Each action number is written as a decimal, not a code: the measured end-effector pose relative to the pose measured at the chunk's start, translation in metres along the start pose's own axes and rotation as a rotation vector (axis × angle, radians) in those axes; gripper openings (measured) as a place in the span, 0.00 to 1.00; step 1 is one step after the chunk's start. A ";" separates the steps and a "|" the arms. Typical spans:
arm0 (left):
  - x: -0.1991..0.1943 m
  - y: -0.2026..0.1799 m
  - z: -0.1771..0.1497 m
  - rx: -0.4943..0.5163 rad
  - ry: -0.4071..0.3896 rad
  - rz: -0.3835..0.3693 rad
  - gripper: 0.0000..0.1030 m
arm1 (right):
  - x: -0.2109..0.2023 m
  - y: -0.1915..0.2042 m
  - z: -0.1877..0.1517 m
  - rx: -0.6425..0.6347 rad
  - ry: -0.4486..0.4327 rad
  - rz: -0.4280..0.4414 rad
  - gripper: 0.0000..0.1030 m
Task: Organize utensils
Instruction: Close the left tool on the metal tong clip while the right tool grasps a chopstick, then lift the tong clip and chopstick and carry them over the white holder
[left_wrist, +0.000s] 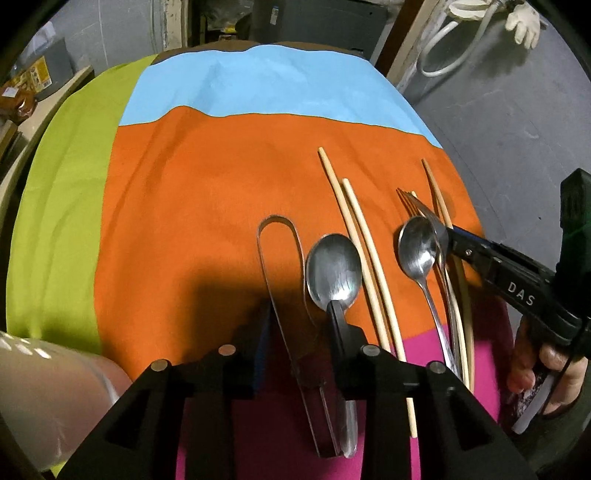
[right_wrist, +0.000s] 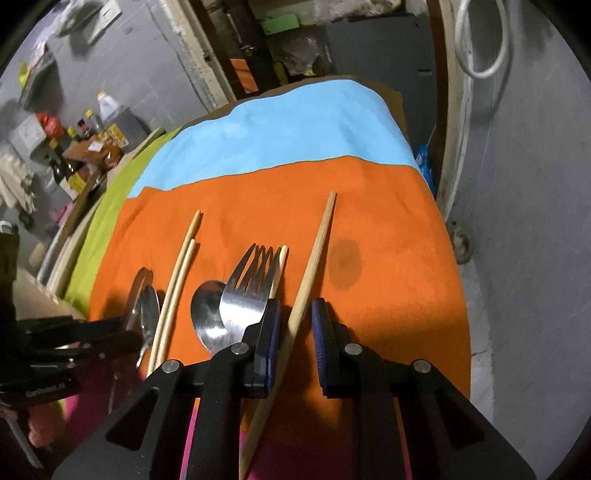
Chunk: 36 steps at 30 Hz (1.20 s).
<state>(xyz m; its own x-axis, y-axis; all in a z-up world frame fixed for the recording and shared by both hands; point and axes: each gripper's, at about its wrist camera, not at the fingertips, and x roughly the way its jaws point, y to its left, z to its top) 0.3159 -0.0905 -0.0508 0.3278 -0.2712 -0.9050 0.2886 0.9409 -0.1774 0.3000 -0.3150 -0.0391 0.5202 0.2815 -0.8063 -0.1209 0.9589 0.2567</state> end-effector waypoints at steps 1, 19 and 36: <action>0.000 -0.001 0.000 0.010 0.000 0.004 0.25 | 0.000 -0.002 0.000 0.011 0.002 0.007 0.14; -0.023 0.008 -0.040 -0.042 -0.113 -0.099 0.15 | -0.021 -0.016 -0.024 0.175 -0.037 0.195 0.05; -0.131 -0.023 -0.098 0.035 -0.757 -0.023 0.15 | -0.114 0.068 -0.058 -0.069 -0.557 0.230 0.05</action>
<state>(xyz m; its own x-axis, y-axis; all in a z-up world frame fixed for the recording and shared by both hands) 0.1783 -0.0563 0.0337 0.8458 -0.3677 -0.3864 0.3268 0.9298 -0.1696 0.1832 -0.2797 0.0398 0.8359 0.4390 -0.3294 -0.3281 0.8809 0.3411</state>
